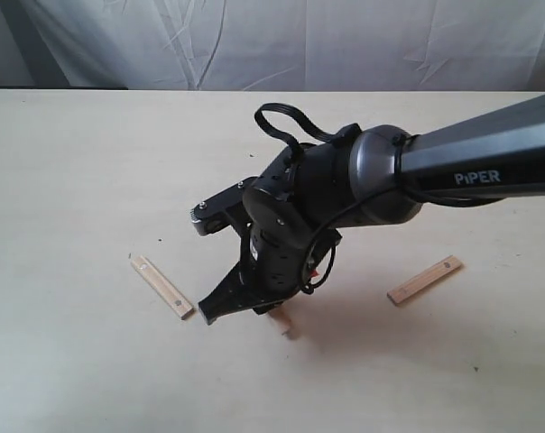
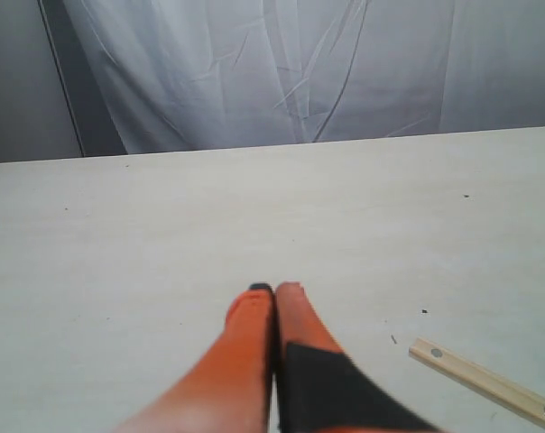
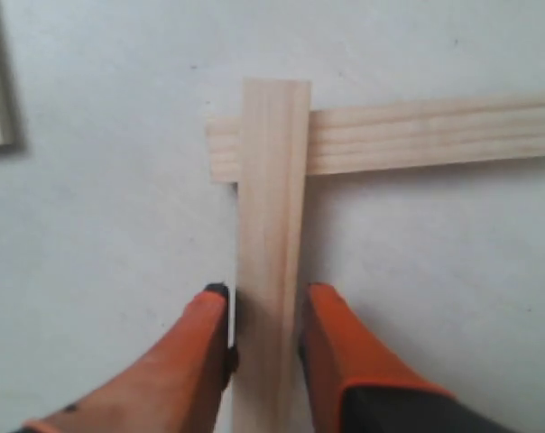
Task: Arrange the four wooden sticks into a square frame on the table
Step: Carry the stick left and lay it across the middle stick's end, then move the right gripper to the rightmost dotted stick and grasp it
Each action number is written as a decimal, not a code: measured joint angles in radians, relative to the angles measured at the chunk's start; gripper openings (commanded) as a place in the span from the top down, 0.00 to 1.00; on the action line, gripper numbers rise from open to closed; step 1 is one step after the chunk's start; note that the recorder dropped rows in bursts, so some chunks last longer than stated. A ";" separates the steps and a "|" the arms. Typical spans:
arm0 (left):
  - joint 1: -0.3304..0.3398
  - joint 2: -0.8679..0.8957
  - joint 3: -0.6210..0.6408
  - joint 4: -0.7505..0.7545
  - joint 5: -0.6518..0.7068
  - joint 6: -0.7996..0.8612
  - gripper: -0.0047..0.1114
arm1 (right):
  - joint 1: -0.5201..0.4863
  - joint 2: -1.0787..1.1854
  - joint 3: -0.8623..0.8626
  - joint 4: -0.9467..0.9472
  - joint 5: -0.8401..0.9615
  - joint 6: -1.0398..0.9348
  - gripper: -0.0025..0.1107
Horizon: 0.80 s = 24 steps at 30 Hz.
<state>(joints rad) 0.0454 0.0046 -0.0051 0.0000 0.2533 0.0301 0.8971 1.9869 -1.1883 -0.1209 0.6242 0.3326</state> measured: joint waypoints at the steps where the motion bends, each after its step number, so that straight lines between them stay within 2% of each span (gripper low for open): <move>1: 0.000 0.000 0.000 0.000 0.000 0.000 0.96 | 0.000 0.000 0.000 0.000 0.001 0.000 0.61; 9: 0.000 0.000 0.000 0.000 0.000 0.000 0.96 | 0.000 -0.045 -0.007 0.000 0.074 0.006 0.62; 13: 0.000 0.000 0.000 0.000 0.000 0.000 0.96 | -0.038 -0.098 -0.009 0.002 0.144 0.061 0.62; 16: 0.000 0.000 0.000 0.000 0.000 0.000 0.96 | -0.129 -0.160 0.060 0.002 0.174 0.164 0.62; 20: 0.000 0.000 0.000 0.000 0.000 0.000 0.96 | -0.204 -0.230 0.179 0.022 0.167 0.202 0.62; 24: 0.000 0.000 0.000 0.000 0.000 0.000 0.96 | -0.334 -0.307 0.302 0.061 0.132 0.281 0.62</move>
<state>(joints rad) 0.0454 0.0046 -0.0051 0.0000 0.2533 0.0301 0.5631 1.6802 -0.8858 -0.0598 0.7559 0.6140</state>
